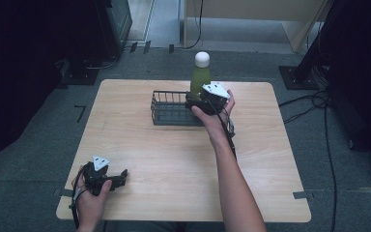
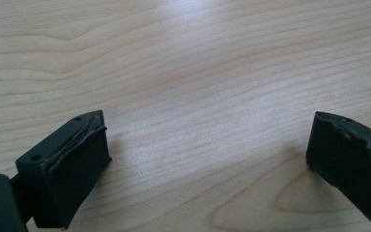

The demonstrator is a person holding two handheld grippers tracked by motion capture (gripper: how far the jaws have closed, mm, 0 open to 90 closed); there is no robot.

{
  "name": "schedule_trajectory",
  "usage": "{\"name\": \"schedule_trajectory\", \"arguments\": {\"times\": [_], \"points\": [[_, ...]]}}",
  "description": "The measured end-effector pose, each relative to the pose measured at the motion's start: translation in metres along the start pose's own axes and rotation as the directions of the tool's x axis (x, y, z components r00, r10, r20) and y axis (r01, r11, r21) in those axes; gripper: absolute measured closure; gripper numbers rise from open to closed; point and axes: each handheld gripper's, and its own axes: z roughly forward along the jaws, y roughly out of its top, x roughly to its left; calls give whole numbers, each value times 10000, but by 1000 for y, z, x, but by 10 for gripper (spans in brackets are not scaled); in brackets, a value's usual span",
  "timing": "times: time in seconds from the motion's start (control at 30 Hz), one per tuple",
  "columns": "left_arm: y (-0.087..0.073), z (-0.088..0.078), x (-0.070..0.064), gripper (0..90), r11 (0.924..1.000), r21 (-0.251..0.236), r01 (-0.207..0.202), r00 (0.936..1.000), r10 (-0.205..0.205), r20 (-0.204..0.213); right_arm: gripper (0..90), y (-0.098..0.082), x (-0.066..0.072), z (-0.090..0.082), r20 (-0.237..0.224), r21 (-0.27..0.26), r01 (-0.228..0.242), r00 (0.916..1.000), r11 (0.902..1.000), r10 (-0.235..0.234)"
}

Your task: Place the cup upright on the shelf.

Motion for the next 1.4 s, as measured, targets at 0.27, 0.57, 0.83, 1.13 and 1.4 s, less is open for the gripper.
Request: {"name": "schedule_trajectory", "arguments": {"times": [0.27,0.57,0.83,1.13,1.4], "points": [[0,0,0,16,10000,-4,-1,10000,1,-1,0,-3,-4,-25,79,119,343,9994,9993,-344],[0,0,0,16,10000,-18,0,10000,0,-2,0,-14,-17,-56,32,77,324,9995,9994,-324],[0,0,0,16,10000,-22,-19,10000,19,-9,0,-28,-26,-74,180,198,330,9993,9993,-333],[0,0,0,16,10000,7,-39,10000,39,3,0,-42,-46,-97,514,185,230,9984,9996,-240],[0,0,0,16,10000,13,-49,10000,49,2,0,-54,-62,-116,793,197,241,9965,9995,-255]]}}
